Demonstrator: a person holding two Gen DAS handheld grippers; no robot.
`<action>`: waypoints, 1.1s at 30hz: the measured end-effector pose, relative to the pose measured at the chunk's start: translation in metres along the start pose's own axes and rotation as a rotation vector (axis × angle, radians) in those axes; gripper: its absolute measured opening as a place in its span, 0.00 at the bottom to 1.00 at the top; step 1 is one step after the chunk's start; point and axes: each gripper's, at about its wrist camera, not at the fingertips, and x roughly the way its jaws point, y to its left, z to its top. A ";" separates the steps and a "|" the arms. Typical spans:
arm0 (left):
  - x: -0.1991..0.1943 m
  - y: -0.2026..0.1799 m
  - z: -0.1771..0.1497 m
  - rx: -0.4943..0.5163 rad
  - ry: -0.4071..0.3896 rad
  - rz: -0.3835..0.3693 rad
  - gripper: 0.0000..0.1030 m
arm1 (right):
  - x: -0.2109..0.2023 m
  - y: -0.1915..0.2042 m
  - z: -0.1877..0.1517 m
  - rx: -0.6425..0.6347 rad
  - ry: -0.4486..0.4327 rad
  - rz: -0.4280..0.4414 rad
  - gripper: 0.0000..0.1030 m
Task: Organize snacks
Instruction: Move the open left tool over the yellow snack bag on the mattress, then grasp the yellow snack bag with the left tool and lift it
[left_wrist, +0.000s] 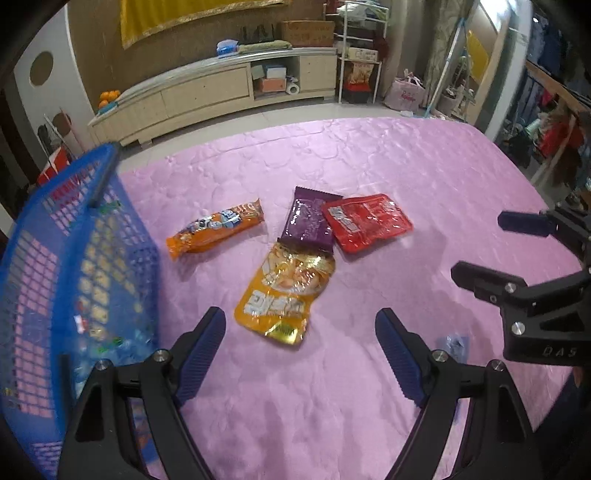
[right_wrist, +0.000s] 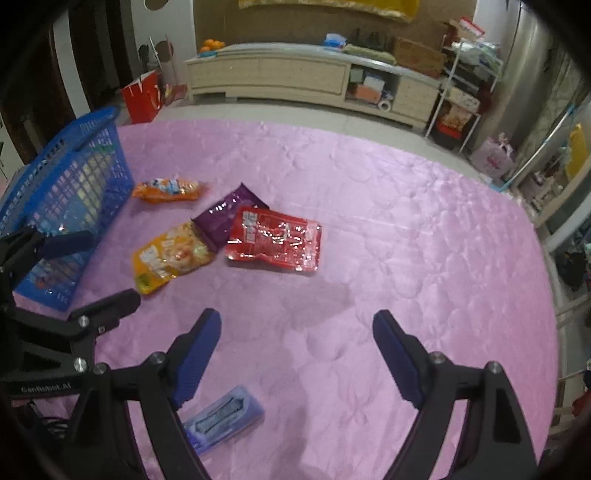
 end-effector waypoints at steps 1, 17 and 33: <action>0.008 0.004 0.002 -0.015 0.004 -0.011 0.79 | 0.004 -0.002 0.001 0.004 0.000 0.016 0.85; 0.071 0.010 0.016 0.098 0.045 0.026 0.80 | 0.037 -0.014 0.010 0.031 -0.055 0.120 0.85; 0.054 0.000 0.003 0.046 0.077 -0.027 0.37 | 0.039 -0.018 0.004 0.052 -0.049 0.157 0.85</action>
